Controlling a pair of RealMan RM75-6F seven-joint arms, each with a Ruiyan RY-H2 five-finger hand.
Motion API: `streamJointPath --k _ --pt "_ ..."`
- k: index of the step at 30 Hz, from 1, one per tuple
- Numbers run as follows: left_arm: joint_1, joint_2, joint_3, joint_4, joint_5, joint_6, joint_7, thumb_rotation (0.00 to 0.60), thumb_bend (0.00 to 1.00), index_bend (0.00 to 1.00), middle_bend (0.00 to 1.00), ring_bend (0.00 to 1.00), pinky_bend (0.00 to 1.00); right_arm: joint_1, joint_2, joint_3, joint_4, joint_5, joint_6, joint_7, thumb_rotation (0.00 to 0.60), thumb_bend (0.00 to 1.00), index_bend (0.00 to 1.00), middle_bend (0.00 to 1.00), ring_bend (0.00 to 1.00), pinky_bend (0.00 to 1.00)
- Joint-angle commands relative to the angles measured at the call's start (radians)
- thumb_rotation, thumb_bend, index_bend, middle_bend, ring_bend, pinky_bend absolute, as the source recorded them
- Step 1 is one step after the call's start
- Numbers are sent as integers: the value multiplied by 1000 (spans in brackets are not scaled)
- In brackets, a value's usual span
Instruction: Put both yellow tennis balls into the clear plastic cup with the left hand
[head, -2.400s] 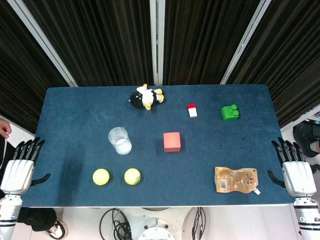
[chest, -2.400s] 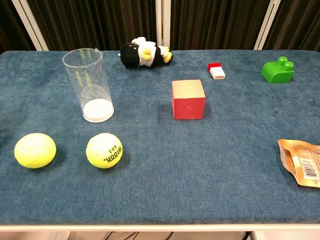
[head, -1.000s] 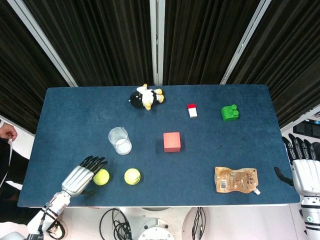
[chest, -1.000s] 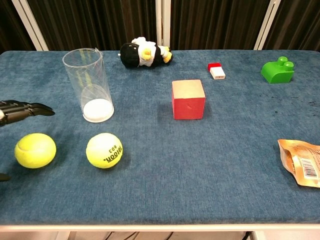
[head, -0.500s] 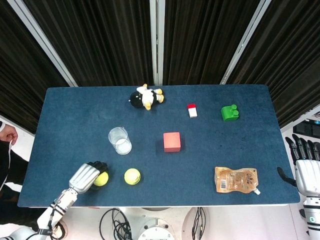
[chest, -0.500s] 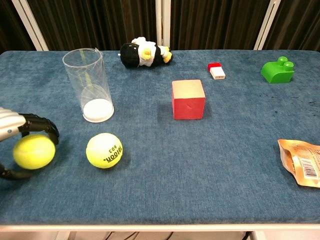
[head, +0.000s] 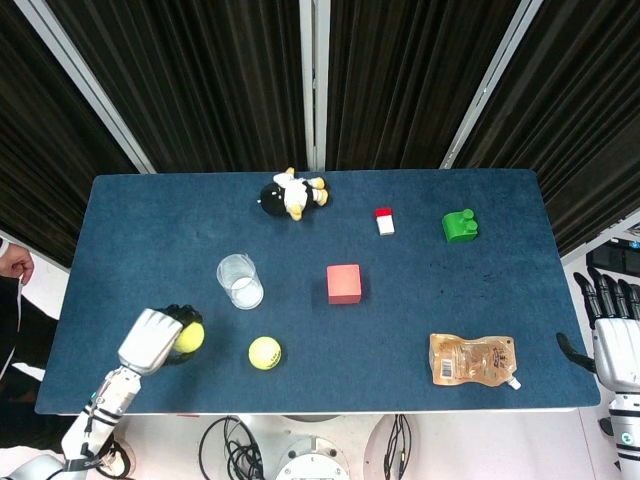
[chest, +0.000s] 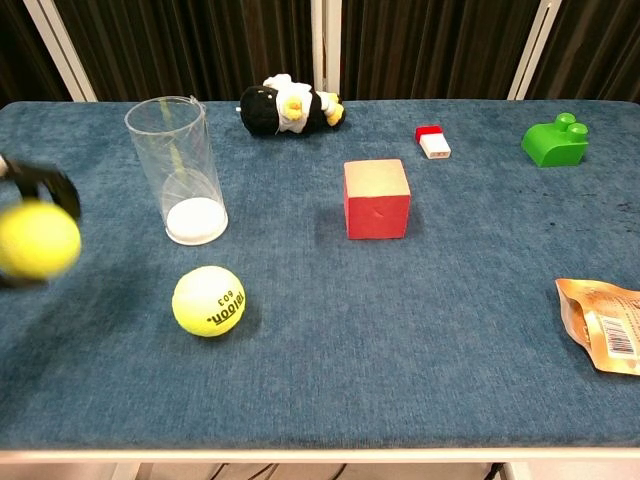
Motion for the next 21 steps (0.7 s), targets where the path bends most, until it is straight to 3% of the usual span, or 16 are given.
streamJointPath --k 1,6,11,21 --pt "0 95 -67 -120 0 72 53 600 237 589 515 519 764 0 0 0 -2 -3 2 -3 600 209 0 0 0 0" --pt "-65 165 -146 -233 -20 34 62 600 237 573 511 518 756 3 -5 -2 -6 -12 3 -12 600 209 0 0 0 0" --pt "-146 174 -210 -296 -98 -64 63 600 237 570 510 517 752 8 -9 -2 -8 -22 2 -23 600 209 0 0 0 0" --pt "-272 69 -262 -181 -245 -207 37 600 238 559 500 507 743 16 -6 -1 -3 -29 -5 -7 600 209 0 0 0 0"
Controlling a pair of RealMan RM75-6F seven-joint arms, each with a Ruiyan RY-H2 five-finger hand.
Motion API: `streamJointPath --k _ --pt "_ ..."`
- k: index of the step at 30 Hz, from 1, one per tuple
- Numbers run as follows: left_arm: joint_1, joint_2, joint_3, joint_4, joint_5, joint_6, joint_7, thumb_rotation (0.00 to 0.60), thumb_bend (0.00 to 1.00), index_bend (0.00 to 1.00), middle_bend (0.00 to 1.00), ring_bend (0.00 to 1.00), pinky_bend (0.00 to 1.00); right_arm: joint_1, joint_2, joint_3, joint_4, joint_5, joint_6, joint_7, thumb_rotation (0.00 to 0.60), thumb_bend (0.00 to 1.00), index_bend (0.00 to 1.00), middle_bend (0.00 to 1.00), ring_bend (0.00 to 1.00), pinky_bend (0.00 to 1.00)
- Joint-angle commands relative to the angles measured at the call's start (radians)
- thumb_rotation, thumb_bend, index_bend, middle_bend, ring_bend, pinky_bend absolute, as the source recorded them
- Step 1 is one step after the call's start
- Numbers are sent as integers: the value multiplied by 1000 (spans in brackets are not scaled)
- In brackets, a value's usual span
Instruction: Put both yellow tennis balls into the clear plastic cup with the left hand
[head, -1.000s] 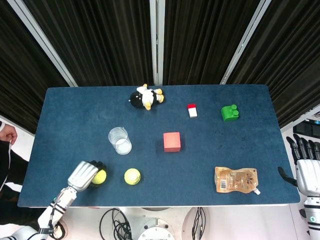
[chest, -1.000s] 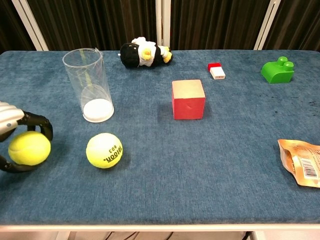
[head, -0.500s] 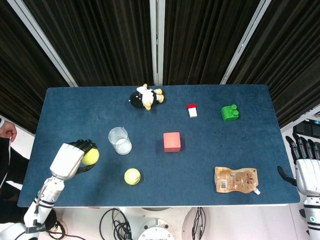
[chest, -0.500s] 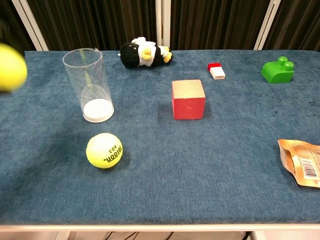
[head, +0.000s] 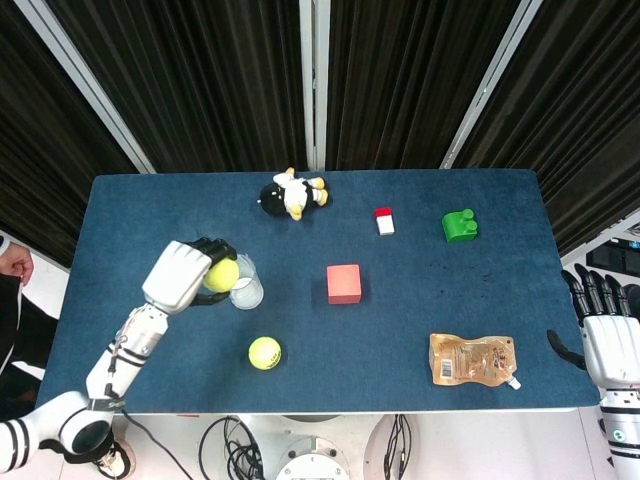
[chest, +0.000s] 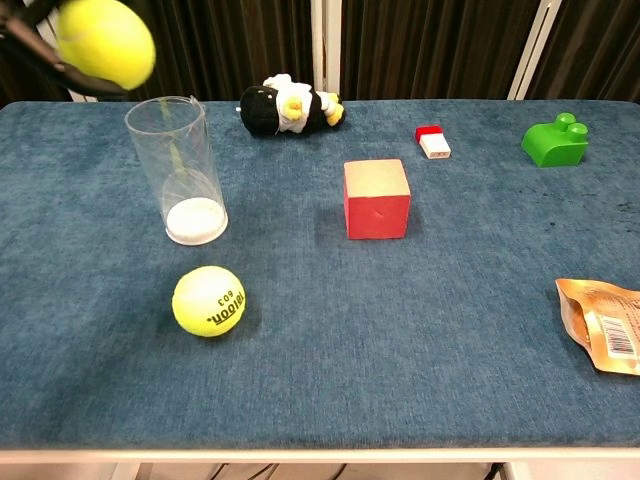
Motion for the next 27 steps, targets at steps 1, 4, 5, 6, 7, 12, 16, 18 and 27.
streamJointPath --k 1,4,5,6,7,12,16,18,27 --pt "-35 -36 -15 46 -39 -31 -12 600 238 559 500 506 742 1 2 1 2 4 -2 6 600 209 0 0 0 0" --pt "-50 -55 -12 76 -49 -38 -14 600 238 556 499 498 736 1 4 4 4 10 -4 10 600 209 0 0 0 0" --pt "-53 -59 -12 83 -53 -39 -17 600 237 554 498 495 734 2 5 5 5 11 -4 11 600 209 0 0 0 0" --pt "-56 -63 -11 90 -58 -41 -22 600 238 552 496 492 732 2 5 6 5 13 -4 12 600 209 0 0 0 0" --pt "-59 -66 -9 98 -64 -45 -27 600 237 550 494 490 731 2 4 7 6 14 -4 14 600 209 0 0 0 0" --pt "-63 -56 9 101 -87 -70 -45 600 224 449 423 426 675 1 3 9 8 18 -1 18 600 209 0 0 0 0" --pt "-68 -43 25 92 -86 -89 -79 600 177 243 311 314 567 2 4 10 7 24 -5 20 600 209 0 0 0 0" --pt "-73 -40 28 94 -79 -94 -97 600 144 138 214 218 485 2 5 10 7 22 -5 21 600 210 0 0 0 0" --pt "-67 -27 45 86 -26 -46 -139 600 111 53 65 70 359 -1 6 10 12 26 -2 30 600 209 0 0 0 0"
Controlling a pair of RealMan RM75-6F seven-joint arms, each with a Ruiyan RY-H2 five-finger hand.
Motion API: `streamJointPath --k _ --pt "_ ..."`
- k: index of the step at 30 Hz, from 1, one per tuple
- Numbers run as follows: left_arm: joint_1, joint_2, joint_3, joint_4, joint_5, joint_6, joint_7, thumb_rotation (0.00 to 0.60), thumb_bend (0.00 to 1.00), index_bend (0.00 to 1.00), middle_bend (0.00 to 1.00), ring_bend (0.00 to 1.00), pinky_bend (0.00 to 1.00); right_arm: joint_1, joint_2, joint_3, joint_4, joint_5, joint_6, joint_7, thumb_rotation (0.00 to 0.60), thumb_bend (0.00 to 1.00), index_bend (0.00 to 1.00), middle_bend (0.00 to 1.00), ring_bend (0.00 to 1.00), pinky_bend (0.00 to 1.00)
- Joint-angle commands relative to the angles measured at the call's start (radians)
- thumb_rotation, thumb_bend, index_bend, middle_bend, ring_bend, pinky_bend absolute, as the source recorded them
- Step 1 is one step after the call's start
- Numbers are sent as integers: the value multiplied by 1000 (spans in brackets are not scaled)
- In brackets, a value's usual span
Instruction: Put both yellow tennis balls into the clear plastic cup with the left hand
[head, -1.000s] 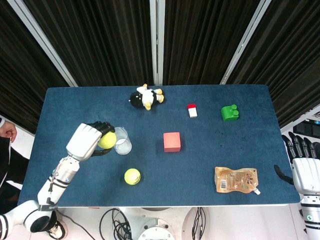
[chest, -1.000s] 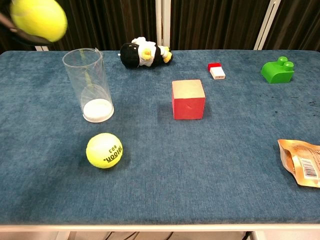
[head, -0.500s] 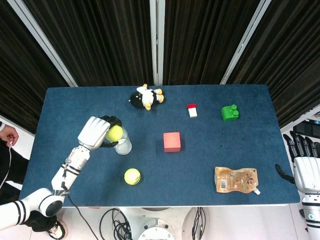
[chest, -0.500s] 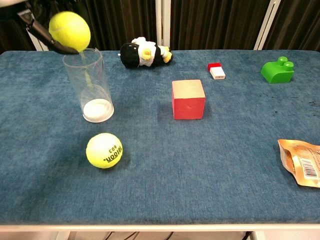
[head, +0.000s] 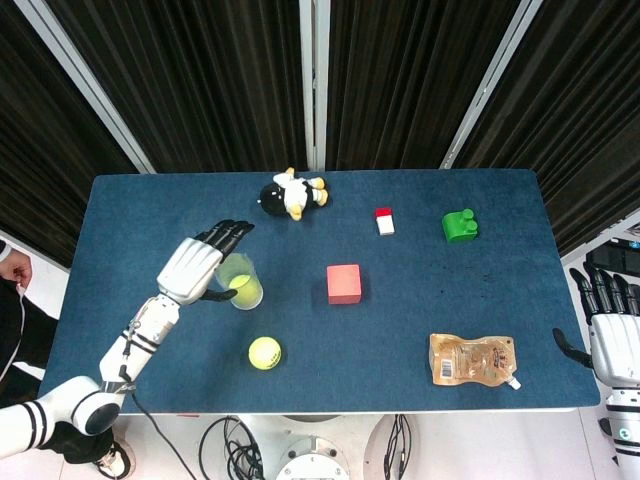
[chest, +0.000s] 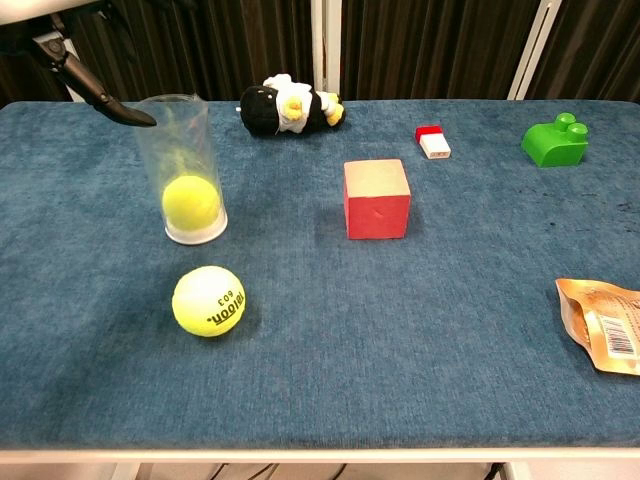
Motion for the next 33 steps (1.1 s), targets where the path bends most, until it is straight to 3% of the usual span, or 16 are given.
streamJointPath --k 1,4,8,13,19,24,33 --pt "14 13 15 -25 31 35 3 600 111 55 67 70 353 -1 0 1 2 0 2 3 600 209 0 0 0 0" --pt "42 19 48 -56 107 102 18 600 111 86 97 90 354 -1 0 2 5 1 3 6 600 209 0 0 0 0" --pt "95 18 155 -84 288 200 55 600 111 210 255 201 429 0 -3 1 12 3 -1 10 600 209 0 0 0 0" --pt "127 -9 268 -76 353 164 69 600 111 299 313 247 462 2 -9 -2 18 1 -7 14 600 210 0 0 0 0" --pt "126 -124 283 84 365 142 41 600 112 248 252 226 432 -1 -11 -8 19 -8 -2 13 600 210 0 0 0 0" --pt "109 -193 284 185 398 144 22 600 112 149 163 132 346 -5 -8 -5 22 -1 2 21 600 210 0 0 0 0" --pt "73 -286 312 296 421 78 8 600 112 150 162 131 344 -2 -10 -3 28 11 -11 20 600 209 0 0 0 0"
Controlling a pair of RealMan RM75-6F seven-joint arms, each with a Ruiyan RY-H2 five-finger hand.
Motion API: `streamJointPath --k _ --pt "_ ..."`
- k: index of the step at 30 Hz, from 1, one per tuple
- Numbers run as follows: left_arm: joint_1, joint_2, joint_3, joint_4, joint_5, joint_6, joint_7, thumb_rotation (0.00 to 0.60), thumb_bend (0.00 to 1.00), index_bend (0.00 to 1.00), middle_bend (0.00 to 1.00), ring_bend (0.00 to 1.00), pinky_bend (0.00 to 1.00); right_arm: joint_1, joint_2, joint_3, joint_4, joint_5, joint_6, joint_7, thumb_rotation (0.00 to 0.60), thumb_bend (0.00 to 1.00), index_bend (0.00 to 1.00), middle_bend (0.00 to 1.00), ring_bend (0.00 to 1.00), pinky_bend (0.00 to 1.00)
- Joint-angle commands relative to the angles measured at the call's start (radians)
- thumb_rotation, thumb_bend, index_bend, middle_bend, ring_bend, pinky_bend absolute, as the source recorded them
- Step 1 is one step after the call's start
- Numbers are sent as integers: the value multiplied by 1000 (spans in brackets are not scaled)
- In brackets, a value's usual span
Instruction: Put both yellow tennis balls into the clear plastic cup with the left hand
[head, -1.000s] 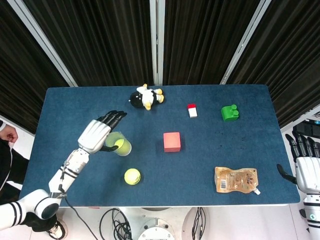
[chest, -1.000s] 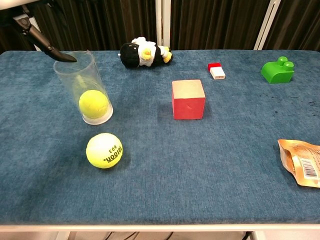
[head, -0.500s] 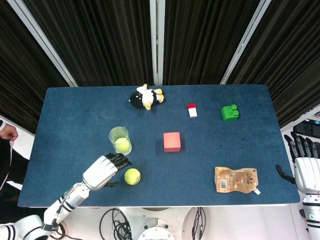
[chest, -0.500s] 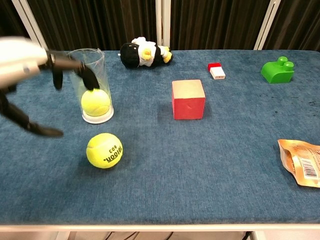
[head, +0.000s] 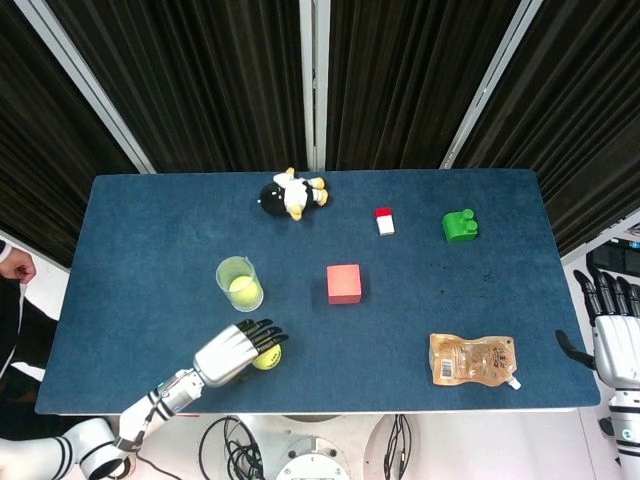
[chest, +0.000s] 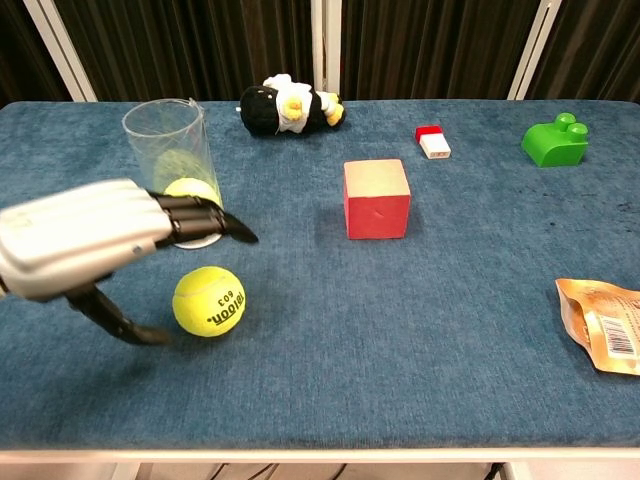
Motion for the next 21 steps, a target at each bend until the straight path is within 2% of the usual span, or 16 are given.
streamJointPath --k 1,7,11,12,15,18,21 --pt "-17 -37 4 41 2 -24 -10 600 113 152 162 131 345 1 -1 -2 0 0 -4 -3 600 209 0 0 0 0" --pt "-34 -72 6 93 -15 -56 -27 600 132 188 177 168 393 -3 3 0 3 7 0 4 600 210 0 0 0 0" --pt "-32 -85 7 114 -31 -63 -23 600 153 319 282 295 567 -4 5 1 8 13 -3 10 600 210 0 0 0 0" --pt "-30 -89 5 118 -35 -61 -23 600 156 377 335 351 642 -4 4 1 8 13 -4 11 600 210 0 0 0 0" --pt "-27 -103 2 134 -33 -40 -21 600 171 490 449 468 784 -3 4 1 9 14 -8 11 600 210 0 0 0 0" --pt "-26 -111 1 144 -17 -6 -28 600 191 564 525 542 847 -2 5 2 8 14 -8 12 600 210 0 0 0 0" --pt "-31 -98 -6 126 -6 20 -21 600 207 594 554 571 865 -3 7 4 6 15 -6 13 600 211 0 0 0 0"
